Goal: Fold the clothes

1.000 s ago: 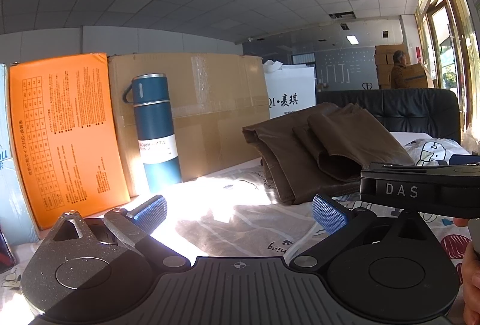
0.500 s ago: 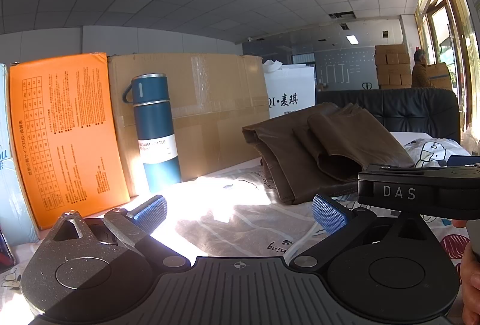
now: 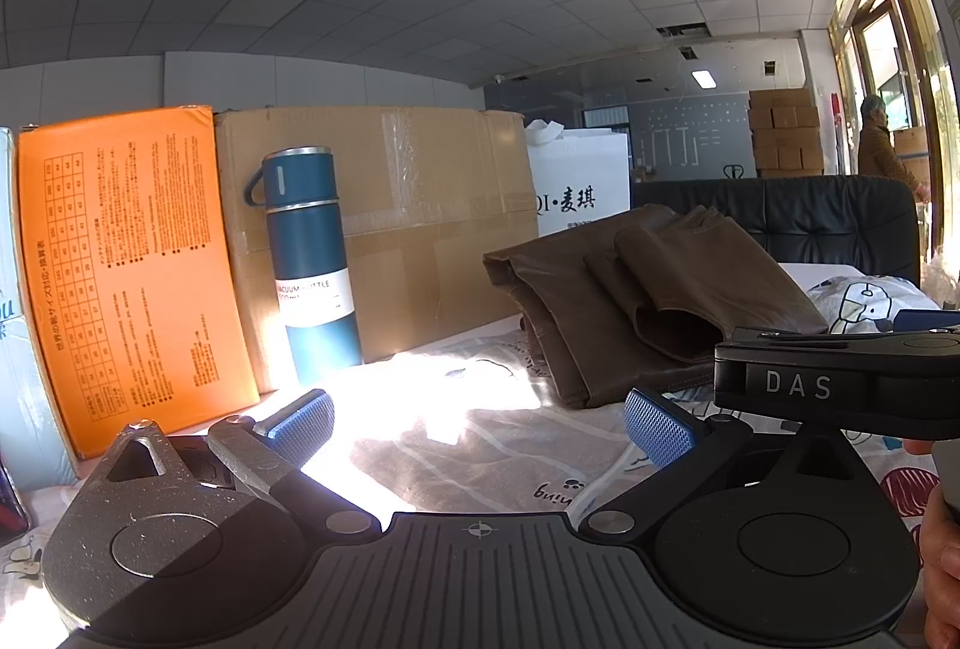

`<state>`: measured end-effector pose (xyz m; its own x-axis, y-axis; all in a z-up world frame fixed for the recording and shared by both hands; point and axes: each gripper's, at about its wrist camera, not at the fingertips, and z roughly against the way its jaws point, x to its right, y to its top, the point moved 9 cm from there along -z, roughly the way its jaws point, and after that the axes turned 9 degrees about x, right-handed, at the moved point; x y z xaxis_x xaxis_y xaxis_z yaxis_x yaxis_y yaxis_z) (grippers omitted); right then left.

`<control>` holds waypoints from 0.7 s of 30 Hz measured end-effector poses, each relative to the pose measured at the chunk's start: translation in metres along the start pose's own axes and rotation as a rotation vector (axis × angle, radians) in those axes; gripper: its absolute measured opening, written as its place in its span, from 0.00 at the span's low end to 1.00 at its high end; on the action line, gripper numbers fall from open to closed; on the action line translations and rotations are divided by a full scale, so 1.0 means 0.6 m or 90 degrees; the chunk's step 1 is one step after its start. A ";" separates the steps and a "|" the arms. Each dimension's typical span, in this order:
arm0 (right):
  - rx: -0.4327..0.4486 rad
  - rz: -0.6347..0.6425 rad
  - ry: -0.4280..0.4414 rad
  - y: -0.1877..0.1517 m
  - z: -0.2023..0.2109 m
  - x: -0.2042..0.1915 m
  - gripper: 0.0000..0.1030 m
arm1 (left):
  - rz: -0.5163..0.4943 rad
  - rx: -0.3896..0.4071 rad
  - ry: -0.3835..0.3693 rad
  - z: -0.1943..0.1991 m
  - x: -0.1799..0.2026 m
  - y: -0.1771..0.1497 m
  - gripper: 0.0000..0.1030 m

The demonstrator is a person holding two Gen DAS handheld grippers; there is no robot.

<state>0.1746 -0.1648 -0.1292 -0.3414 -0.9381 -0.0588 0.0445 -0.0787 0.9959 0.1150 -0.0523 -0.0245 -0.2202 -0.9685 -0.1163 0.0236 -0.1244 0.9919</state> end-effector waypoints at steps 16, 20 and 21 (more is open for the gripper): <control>0.001 -0.002 0.001 -0.001 0.000 0.000 1.00 | 0.003 0.001 0.001 0.001 0.000 0.000 1.00; 0.001 -0.002 0.000 -0.001 0.000 0.000 1.00 | 0.003 0.002 0.001 0.001 -0.001 0.000 1.00; 0.001 -0.002 0.000 -0.001 0.000 0.000 1.00 | 0.003 0.002 0.001 0.002 -0.001 0.000 1.00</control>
<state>0.1744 -0.1644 -0.1297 -0.3413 -0.9379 -0.0626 0.0411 -0.0814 0.9958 0.1142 -0.0517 -0.0243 -0.2182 -0.9694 -0.1124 0.0218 -0.1199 0.9925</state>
